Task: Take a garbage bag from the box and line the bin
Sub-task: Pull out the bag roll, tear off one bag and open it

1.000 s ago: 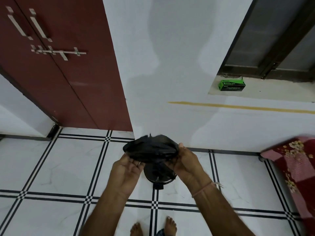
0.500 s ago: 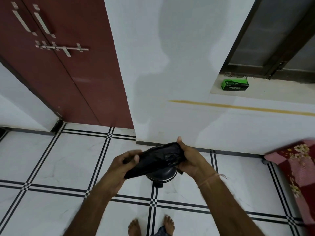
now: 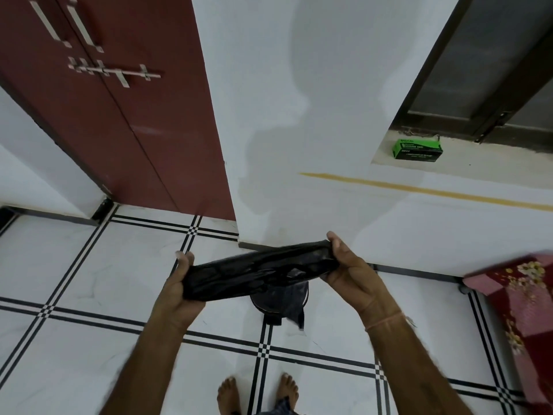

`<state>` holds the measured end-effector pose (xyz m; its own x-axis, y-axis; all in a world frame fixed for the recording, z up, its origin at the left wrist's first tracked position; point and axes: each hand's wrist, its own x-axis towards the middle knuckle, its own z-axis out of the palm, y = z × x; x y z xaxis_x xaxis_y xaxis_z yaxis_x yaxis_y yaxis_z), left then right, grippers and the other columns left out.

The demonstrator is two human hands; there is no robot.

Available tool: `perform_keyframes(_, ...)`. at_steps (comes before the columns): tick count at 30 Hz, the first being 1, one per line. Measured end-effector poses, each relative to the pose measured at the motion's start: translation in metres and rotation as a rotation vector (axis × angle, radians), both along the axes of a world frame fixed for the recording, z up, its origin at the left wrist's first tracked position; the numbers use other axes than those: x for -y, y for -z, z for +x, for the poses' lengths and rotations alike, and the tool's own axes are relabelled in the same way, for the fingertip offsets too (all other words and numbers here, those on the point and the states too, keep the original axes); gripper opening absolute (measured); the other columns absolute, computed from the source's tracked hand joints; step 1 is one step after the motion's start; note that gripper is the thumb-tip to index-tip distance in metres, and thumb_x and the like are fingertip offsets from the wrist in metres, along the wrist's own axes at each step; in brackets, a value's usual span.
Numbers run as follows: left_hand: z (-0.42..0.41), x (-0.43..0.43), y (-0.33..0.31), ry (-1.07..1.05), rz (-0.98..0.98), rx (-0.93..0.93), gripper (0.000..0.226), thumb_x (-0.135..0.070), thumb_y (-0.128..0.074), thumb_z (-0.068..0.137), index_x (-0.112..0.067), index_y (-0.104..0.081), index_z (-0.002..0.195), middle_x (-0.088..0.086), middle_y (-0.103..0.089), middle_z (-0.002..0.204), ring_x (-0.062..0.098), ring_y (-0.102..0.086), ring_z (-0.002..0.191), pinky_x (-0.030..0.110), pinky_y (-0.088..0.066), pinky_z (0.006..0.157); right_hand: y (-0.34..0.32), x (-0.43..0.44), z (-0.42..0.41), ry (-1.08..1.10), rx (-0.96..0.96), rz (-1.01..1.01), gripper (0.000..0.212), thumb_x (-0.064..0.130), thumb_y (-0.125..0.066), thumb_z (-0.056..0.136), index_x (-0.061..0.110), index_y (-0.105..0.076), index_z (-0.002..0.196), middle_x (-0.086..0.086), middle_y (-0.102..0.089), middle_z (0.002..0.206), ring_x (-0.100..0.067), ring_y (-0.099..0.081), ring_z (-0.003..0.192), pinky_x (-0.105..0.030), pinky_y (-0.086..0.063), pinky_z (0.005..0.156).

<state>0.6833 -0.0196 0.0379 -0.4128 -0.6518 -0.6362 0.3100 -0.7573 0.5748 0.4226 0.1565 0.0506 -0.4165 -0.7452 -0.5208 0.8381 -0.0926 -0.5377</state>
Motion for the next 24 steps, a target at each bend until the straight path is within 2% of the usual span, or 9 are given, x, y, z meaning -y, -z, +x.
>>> perform_keyframes(5,0.017,-0.005,0.017,0.444,-0.353,0.29,0.067,-0.055,-0.086,0.067,-0.013,-0.074,0.118,0.009,-0.079,0.111,0.027,-0.073,0.108,0.033,-0.062,0.076,0.005,-0.011,-0.006,-0.07,-0.126,0.015,0.026,0.013,-0.048,0.104,0.01,-0.069,0.118,-0.007,-0.076,0.098,-0.019,-0.074,0.088,-0.035,-0.062,0.085)
perform_keyframes(7,0.023,-0.008,0.023,0.635,-0.508,0.531,0.044,-0.052,-0.082,0.076,-0.018,-0.08,0.103,0.003,-0.082,0.094,0.03,-0.075,0.104,0.027,-0.058,0.072,0.012,-0.017,-0.008,-0.238,-0.221,0.084,0.025,0.009,-0.051,0.102,0.007,-0.069,0.118,-0.007,-0.076,0.099,-0.018,-0.071,0.088,-0.031,-0.061,0.08)
perform_keyframes(11,-0.005,0.007,0.017,0.333,-0.003,0.449,0.04,-0.045,-0.058,0.1,-0.009,-0.073,0.095,0.016,-0.078,0.096,0.03,-0.071,0.091,0.039,-0.055,0.074,0.014,-0.002,-0.007,-0.534,-0.372,0.217,0.023,0.017,-0.075,0.085,0.011,-0.079,0.106,-0.008,-0.075,0.099,-0.02,-0.065,0.088,-0.025,-0.059,0.077)
perform_keyframes(13,-0.046,0.025,-0.007,0.148,-0.014,0.321,0.043,-0.047,-0.059,0.1,-0.006,-0.071,0.103,0.023,-0.073,0.111,0.03,-0.072,0.092,0.043,-0.056,0.081,-0.012,0.034,-0.009,-0.432,-0.415,0.193,0.034,0.022,-0.08,0.077,0.01,-0.078,0.108,-0.014,-0.076,0.109,-0.02,-0.069,0.088,-0.028,-0.061,0.077)
perform_keyframes(15,-0.088,0.044,-0.056,0.006,-0.318,0.243,0.043,-0.048,-0.063,0.097,-0.007,-0.071,0.107,0.016,-0.075,0.109,0.021,-0.074,0.087,0.033,-0.058,0.071,-0.064,0.071,-0.013,-0.199,-0.622,0.066,0.031,0.012,-0.068,0.093,0.002,-0.07,0.122,-0.024,-0.069,0.128,-0.022,-0.071,0.1,-0.031,-0.061,0.087)
perform_keyframes(18,-0.114,0.03,-0.128,-0.197,-1.291,0.321,0.035,-0.033,-0.053,0.106,-0.016,-0.057,0.076,-0.005,-0.052,0.069,0.007,-0.046,0.063,0.024,-0.036,0.057,-0.138,0.08,0.002,0.232,-1.297,-0.176,0.036,0.008,-0.063,0.1,0.005,-0.063,0.137,-0.012,-0.067,0.136,-0.023,-0.064,0.124,-0.033,-0.05,0.107)
perform_keyframes(20,-0.105,0.015,-0.09,-0.05,-1.565,0.582,0.034,-0.039,-0.052,0.104,-0.014,-0.07,0.088,-0.003,-0.063,0.076,0.01,-0.056,0.07,0.021,-0.035,0.062,-0.094,0.069,0.005,0.248,-1.72,0.025,0.042,0.013,-0.069,0.097,0.008,-0.062,0.138,-0.005,-0.066,0.133,-0.022,-0.062,0.12,-0.018,-0.043,0.104)
perform_keyframes(22,-0.071,-0.003,-0.012,0.248,-1.204,0.834,0.07,-0.074,-0.044,0.089,-0.012,-0.073,0.087,0.008,-0.072,0.082,0.023,-0.065,0.078,0.029,-0.041,0.065,0.0,0.037,0.024,-0.297,-1.593,0.398,0.046,0.031,-0.074,0.091,0.011,-0.068,0.131,-0.009,-0.072,0.126,-0.029,-0.065,0.12,-0.015,-0.042,0.089)
perform_keyframes(24,-0.037,-0.012,0.054,0.328,-0.695,0.823,0.074,-0.077,-0.047,0.086,-0.008,-0.068,0.073,0.016,-0.07,0.08,0.025,-0.063,0.077,0.044,-0.054,0.07,0.08,0.002,0.032,-0.539,-1.123,0.501,0.045,0.045,-0.078,0.085,0.021,-0.073,0.123,-0.008,-0.072,0.128,-0.026,-0.067,0.121,-0.019,-0.045,0.096)
